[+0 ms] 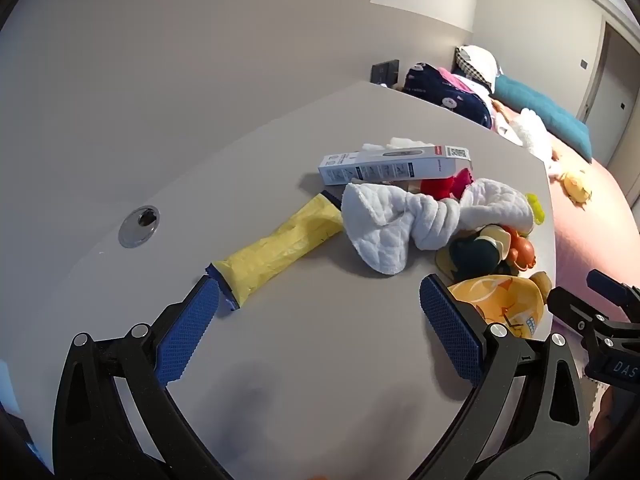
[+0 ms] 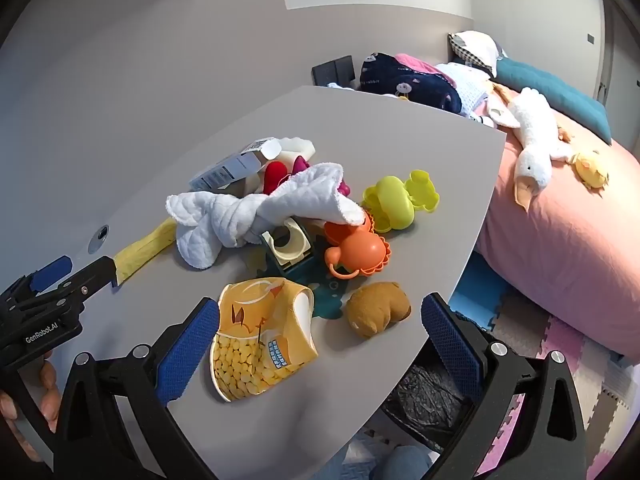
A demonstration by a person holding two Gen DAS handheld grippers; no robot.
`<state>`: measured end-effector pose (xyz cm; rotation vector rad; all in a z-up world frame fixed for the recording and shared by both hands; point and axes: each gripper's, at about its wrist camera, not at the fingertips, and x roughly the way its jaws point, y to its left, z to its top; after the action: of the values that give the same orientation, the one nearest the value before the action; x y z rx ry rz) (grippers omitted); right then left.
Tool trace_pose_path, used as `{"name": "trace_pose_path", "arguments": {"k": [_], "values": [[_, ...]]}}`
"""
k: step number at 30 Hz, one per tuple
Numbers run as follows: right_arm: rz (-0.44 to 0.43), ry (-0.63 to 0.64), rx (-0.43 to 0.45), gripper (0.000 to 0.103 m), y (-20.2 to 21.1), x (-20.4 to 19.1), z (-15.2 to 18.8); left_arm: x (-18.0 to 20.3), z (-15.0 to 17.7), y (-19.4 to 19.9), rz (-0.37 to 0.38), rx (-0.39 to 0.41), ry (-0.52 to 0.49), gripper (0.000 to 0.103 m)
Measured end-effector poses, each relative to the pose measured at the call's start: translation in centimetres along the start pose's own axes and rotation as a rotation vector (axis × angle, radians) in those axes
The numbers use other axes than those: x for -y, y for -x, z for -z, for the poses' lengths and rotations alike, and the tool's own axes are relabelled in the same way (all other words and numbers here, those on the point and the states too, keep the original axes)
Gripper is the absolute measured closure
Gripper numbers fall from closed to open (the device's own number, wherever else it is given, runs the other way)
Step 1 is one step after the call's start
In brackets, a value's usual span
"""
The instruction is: Collect trash
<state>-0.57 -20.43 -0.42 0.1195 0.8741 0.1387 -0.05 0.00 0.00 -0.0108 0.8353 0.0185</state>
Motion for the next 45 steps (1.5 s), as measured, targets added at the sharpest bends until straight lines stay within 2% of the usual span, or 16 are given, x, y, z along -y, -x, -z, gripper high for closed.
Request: {"name": "trace_pose_path", "arguments": {"k": [8,31,36,45], "values": [[-0.043,0.010,0.010,0.003,0.6,0.2,0.1,0.3,0.3,0.5,0.024,0.020,0.001,0.006],[-0.036,0.079,0.000,0.003,0.8,-1.0,0.7,-0.2,-0.2,0.3,0.025,0.002,0.003,0.006],[-0.039,0.080,0.002,0.003,0.9,-0.9,0.8,0.0,0.0,0.5,0.005,0.015,-0.011,0.006],[-0.037,0.083,0.003,0.003,0.8,-1.0,0.7,0.2,-0.1,0.6,0.022,0.014,-0.021,0.006]]}}
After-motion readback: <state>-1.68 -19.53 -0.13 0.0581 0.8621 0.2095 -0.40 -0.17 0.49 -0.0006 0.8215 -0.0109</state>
